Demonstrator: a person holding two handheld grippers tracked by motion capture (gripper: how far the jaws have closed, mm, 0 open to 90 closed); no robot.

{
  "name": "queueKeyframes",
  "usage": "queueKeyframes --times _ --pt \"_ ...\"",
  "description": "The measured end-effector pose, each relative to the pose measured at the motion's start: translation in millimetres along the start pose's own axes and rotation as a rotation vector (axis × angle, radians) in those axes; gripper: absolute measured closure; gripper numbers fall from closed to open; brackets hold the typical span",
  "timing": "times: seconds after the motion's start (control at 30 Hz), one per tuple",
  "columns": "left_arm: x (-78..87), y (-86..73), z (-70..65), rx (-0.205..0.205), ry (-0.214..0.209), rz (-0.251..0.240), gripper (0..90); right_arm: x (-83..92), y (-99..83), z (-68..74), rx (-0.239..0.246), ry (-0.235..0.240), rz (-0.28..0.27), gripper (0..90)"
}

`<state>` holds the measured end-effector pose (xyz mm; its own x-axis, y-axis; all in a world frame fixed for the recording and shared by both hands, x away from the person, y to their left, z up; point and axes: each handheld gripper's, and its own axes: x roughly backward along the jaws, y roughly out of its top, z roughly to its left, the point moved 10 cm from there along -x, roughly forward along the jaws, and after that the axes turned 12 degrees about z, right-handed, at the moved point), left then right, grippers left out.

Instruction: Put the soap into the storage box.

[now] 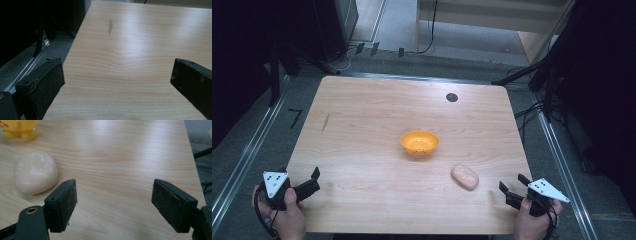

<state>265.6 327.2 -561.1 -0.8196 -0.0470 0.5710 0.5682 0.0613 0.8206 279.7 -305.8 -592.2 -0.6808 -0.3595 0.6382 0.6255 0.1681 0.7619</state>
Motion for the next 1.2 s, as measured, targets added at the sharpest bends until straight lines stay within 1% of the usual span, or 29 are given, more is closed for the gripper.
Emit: queueKeyframes --times 0.03,0.1,0.13,0.2,0.23,0.3,0.33,0.37,0.43,0.47,0.5,0.6,0.63,0.73,0.83,0.87,0.93,0.97,1.0,1.03,1.2 --pt "0.1 0.4 -0.6 0.001 0.004 -0.007 0.0 0.5 1.4 -0.2 0.003 0.009 0.001 22.4" --pt "0.2 0.2 -1.4 -0.008 0.001 -0.005 0.0 1.0 3.1 0.7 0.013 0.014 0.018 22.7" --pt "0.0 0.3 -1.5 -0.008 0.000 -0.005 0.0 1.1 4.1 2.8 0.029 0.022 0.038 23.4" --pt "0.0 0.2 -1.2 -0.003 0.000 -0.004 0.0 -0.7 5.3 8.9 0.069 0.067 0.084 26.8" --pt "0.0 0.4 -1.4 -0.003 -0.004 -0.007 0.0 -1.6 6.3 11.8 0.087 0.081 0.102 28.4" --pt "0.3 0.4 -1.6 -0.004 -0.007 -0.009 0.0 -3.5 8.4 15.8 0.128 0.091 0.137 29.9" --pt "0.5 0.4 -1.6 -0.005 -0.007 -0.009 0.0 -3.5 8.4 15.8 0.128 0.091 0.137 29.9" --pt "0.9 0.2 -2.3 -0.012 -0.012 -0.010 0.0 -6.1 9.7 18.5 0.155 0.090 0.173 30.3" --pt "0.7 0.0 -3.1 -0.015 -0.012 -0.008 0.0 -10.7 10.6 23.9 0.175 0.126 0.215 30.7" --pt "0.4 -0.3 -3.9 -0.024 -0.009 -0.004 0.0 -12.1 10.3 26.4 0.179 0.142 0.232 33.3" --pt "0.1 -0.3 -4.7 -0.027 -0.009 -0.003 0.0 -14.0 10.5 29.7 0.194 0.157 0.253 34.8" --pt "-0.7 -1.0 -6.1 -0.044 -0.003 0.009 0.0 -19.4 11.4 37.1 0.225 0.173 0.302 35.5" --pt "-0.7 -1.0 -6.1 -0.045 -0.004 0.009 0.0 -20.7 12.3 39.9 0.223 0.183 0.314 35.4" --pt "-0.9 -1.0 -5.8 -0.040 -0.007 0.010 0.0 -23.5 16.0 44.5 0.241 0.195 0.345 35.2" --pt "-1.3 -1.1 -5.8 -0.037 -0.009 0.015 0.0 -23.4 20.4 47.8 0.257 0.197 0.380 34.8" --pt "-1.3 -1.2 -6.1 -0.039 -0.010 0.015 0.0 -23.5 22.5 48.2 0.267 0.194 0.384 34.8" --pt "-1.4 -1.1 -6.2 -0.040 -0.012 0.015 0.0 -23.2 25.3 50.7 0.272 0.212 0.403 34.8" --pt "-1.4 -1.1 -6.2 -0.040 -0.012 0.015 0.0 -23.2 25.3 50.7 0.272 0.212 0.403 34.8" --pt "-1.3 -1.3 -6.1 -0.042 -0.013 0.017 0.0 -23.2 27.4 51.8 0.282 0.204 0.424 35.0" --pt "-1.5 -1.2 -6.1 -0.042 -0.014 0.016 0.0 -24.0 28.7 52.8 0.292 0.213 0.430 35.0" --pt "-1.9 -1.1 -6.2 -0.044 -0.015 0.017 0.0 -26.1 33.4 56.7 0.318 0.207 0.463 35.2"
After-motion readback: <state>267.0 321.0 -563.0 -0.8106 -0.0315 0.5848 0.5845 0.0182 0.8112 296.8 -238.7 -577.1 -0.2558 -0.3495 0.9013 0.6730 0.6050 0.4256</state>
